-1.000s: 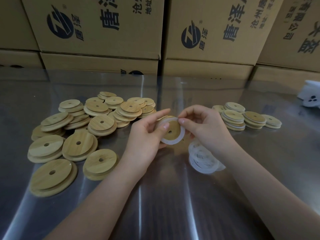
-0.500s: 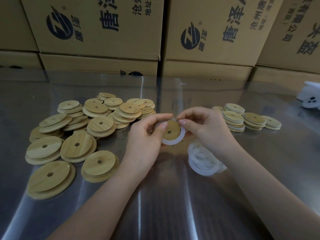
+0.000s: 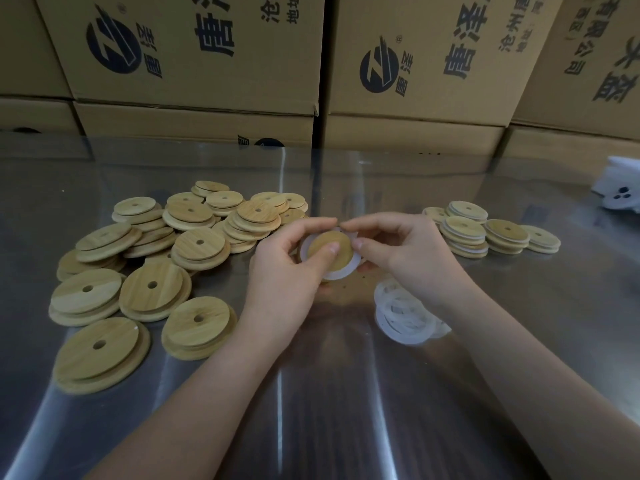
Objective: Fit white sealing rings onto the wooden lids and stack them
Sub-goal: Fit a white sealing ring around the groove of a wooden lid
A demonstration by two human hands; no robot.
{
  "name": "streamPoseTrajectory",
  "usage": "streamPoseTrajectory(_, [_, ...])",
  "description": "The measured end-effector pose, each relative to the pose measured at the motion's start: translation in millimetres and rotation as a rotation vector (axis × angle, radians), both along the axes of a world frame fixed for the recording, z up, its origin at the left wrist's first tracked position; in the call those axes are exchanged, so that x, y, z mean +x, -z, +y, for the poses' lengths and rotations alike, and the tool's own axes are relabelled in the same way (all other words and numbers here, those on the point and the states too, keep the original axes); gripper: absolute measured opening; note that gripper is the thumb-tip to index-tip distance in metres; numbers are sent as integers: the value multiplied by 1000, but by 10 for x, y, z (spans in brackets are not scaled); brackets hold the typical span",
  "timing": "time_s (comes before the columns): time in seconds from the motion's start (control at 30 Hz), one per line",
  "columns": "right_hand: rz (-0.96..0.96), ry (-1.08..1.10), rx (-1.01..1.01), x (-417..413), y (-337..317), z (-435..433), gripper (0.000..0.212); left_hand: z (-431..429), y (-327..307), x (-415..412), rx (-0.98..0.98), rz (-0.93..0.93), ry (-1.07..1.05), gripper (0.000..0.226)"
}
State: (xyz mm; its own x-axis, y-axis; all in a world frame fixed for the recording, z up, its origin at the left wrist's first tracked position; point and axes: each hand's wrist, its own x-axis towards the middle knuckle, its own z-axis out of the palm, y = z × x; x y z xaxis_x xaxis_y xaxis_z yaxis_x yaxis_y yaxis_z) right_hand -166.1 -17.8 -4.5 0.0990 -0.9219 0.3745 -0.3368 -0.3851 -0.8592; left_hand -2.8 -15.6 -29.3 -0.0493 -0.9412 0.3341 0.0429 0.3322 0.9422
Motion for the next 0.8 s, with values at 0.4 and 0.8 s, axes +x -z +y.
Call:
streamPoseTrajectory(0.4, [-88, -16, 61, 5, -4, -29, 19, 6, -55, -5, 142, 170, 14, 28])
streamPoseTrajectory(0.8, [-121, -20, 48, 58, 10, 1, 17, -1, -99, 16, 296, 352, 84, 44])
